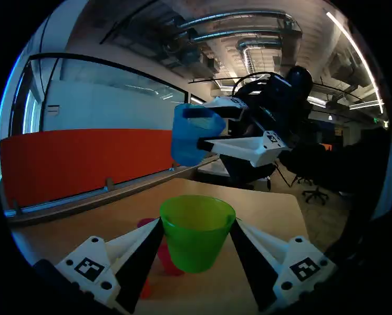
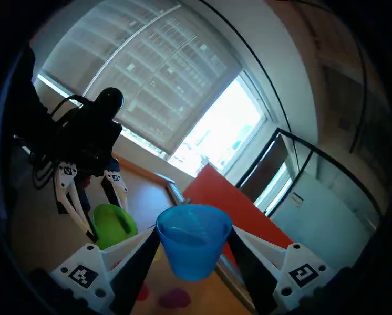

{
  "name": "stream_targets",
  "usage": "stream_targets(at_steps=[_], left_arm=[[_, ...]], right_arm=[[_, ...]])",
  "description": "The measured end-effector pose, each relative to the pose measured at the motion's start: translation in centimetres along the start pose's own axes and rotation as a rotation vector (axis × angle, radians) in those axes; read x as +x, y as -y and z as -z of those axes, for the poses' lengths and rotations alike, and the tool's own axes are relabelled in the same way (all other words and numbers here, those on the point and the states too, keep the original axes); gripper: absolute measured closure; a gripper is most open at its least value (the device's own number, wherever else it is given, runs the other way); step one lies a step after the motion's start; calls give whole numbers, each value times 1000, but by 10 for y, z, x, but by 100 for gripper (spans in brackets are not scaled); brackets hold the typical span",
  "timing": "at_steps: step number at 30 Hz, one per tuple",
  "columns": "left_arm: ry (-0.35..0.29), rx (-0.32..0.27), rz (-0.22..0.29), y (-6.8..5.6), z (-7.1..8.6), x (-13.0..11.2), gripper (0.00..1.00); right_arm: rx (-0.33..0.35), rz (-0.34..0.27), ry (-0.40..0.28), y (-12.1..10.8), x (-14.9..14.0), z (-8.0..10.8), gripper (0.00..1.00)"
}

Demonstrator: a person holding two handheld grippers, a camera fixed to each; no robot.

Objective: Pour water

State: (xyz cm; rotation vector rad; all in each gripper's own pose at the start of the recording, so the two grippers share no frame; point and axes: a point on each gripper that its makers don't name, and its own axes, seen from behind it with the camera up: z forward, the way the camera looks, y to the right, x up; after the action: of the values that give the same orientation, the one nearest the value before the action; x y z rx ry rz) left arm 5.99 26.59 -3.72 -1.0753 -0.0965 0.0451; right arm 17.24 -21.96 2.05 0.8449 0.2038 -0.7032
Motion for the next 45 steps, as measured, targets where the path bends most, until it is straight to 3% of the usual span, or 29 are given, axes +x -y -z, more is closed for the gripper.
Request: stream_targets(at_steps=[23, 45], left_arm=[[-11, -28, -4, -12, -7, 4, 13], [-16, -41, 0, -17, -13, 2, 13]], right_arm=[[-26, 214, -9, -5, 20, -10, 9], [-44, 380, 24, -11, 20, -15, 9]])
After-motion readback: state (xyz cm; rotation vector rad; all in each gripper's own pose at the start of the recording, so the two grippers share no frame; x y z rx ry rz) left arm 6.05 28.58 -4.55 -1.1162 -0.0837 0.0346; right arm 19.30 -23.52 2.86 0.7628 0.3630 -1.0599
